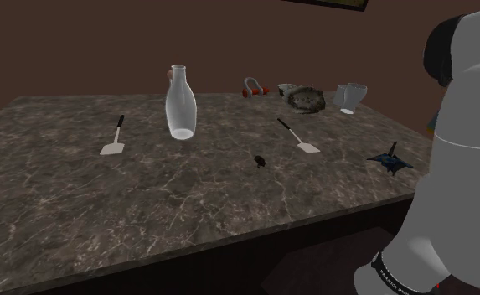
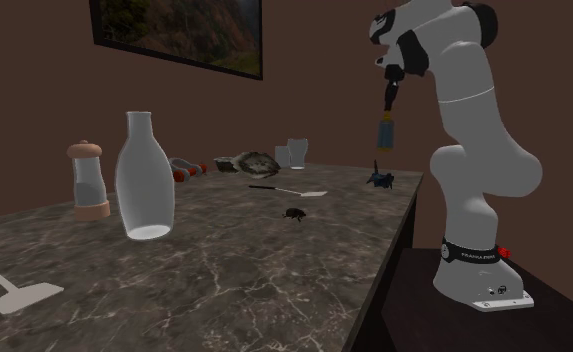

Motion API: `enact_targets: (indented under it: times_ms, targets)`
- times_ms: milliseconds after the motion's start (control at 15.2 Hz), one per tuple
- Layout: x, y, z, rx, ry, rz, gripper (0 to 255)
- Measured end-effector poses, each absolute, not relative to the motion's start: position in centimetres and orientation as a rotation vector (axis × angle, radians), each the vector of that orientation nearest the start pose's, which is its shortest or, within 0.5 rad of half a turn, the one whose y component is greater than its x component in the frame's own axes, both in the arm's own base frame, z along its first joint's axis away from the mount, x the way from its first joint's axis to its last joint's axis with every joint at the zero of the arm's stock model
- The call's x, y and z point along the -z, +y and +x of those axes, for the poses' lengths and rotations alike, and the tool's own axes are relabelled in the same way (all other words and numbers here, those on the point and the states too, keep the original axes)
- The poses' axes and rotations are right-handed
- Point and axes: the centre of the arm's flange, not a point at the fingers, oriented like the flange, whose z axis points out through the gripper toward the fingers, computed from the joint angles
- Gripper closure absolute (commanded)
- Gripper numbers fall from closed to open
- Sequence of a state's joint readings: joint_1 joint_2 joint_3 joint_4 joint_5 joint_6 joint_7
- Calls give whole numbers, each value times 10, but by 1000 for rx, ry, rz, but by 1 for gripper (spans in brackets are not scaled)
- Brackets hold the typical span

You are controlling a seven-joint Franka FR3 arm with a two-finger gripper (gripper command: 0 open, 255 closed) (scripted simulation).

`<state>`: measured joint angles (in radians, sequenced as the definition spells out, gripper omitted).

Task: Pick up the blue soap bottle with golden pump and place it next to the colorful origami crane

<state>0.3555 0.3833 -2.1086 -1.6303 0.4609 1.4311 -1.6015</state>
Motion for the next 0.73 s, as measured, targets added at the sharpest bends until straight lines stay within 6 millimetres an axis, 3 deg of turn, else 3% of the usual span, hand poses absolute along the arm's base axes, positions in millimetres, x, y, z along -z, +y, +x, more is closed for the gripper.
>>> enact_targets:
  times_ms: [726]
  targets:
    - [-606, -497, 64, 204, 190, -3139, 255]
